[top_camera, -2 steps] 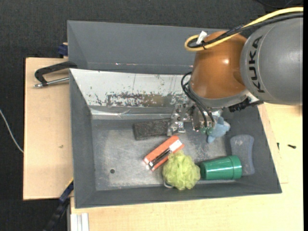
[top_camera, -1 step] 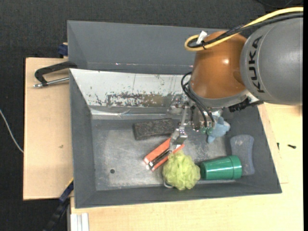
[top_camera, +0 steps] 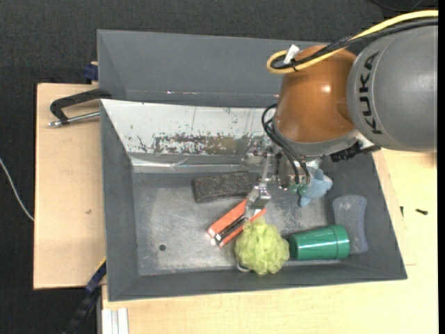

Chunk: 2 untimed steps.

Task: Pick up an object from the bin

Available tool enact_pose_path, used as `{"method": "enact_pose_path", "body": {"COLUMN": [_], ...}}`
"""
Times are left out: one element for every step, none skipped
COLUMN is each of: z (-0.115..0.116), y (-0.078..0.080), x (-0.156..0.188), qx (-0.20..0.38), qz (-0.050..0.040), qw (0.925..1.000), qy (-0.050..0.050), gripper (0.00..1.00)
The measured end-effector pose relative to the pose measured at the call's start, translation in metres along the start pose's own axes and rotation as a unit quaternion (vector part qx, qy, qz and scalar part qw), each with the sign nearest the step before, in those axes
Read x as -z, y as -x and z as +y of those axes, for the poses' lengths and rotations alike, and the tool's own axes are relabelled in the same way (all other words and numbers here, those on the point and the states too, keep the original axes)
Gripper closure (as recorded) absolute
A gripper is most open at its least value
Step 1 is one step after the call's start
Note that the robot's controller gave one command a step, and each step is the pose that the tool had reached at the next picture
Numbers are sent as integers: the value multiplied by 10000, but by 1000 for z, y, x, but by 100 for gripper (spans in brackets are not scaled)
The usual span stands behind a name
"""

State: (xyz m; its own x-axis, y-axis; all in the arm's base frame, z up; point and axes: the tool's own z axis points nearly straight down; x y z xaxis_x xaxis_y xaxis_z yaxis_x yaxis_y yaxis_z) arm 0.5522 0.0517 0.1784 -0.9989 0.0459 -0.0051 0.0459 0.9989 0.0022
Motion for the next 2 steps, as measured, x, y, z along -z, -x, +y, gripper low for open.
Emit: {"method": "enact_pose_path", "body": {"z": [0,0], "y": [12,12], "x": [-87,-87], "qx": [100,100], "qz": [11,10], "qw": [9999,9999], "qy": [1,1], "gripper": [100,100]}}
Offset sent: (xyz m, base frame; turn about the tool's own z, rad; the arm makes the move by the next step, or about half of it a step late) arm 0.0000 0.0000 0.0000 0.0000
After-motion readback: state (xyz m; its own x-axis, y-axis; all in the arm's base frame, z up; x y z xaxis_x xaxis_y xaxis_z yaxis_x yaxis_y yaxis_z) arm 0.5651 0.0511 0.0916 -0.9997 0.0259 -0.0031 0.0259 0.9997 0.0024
